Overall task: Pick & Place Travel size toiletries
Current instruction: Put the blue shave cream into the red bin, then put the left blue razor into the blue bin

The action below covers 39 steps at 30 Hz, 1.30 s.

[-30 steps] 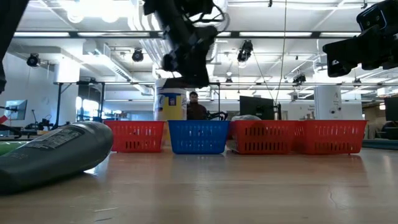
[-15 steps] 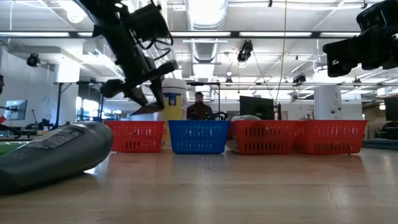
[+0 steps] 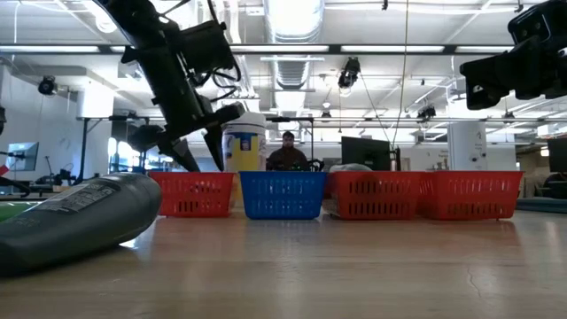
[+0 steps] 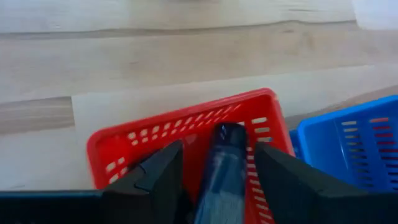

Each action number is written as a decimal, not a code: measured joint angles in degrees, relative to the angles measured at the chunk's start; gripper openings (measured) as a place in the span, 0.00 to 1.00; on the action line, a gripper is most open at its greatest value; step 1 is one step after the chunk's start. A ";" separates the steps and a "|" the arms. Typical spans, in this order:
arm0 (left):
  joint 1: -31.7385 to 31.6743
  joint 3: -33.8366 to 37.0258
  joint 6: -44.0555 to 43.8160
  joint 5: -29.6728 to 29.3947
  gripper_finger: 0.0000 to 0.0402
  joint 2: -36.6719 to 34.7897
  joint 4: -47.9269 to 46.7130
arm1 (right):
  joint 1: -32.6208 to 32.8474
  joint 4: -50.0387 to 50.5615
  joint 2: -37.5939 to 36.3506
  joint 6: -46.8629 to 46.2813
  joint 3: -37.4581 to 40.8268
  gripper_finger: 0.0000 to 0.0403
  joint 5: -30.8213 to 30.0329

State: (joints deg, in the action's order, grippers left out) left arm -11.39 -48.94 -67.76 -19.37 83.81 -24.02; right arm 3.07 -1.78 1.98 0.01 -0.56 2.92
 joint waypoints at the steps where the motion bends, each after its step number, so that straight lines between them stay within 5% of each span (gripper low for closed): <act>1: 0.09 0.01 0.08 0.08 0.52 0.00 -0.01 | 0.00 0.00 0.00 0.00 0.00 0.02 0.00; 5: 0.66 -0.24 5.45 1.54 0.56 -0.70 -0.15 | 0.00 0.00 0.00 0.02 0.00 0.02 0.00; 10: 3.89 -2.19 28.10 10.45 0.55 -3.43 -0.91 | 0.02 0.00 -0.02 0.00 0.00 0.02 0.02; 12: 5.84 -2.74 30.75 13.76 0.55 -4.31 -5.15 | 0.00 0.00 0.02 0.01 0.00 0.02 0.00; 18: 12.07 -2.08 25.90 14.24 0.55 -5.03 -14.99 | 0.02 0.00 0.02 0.02 0.00 0.02 0.00; 39: 27.99 -2.46 14.44 14.79 0.55 -5.10 -14.15 | 0.02 0.00 0.04 0.02 0.00 0.02 0.00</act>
State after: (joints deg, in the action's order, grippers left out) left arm 16.61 -51.40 -53.33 -4.58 78.72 -38.17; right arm 3.09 -1.78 2.02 0.03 -0.56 2.92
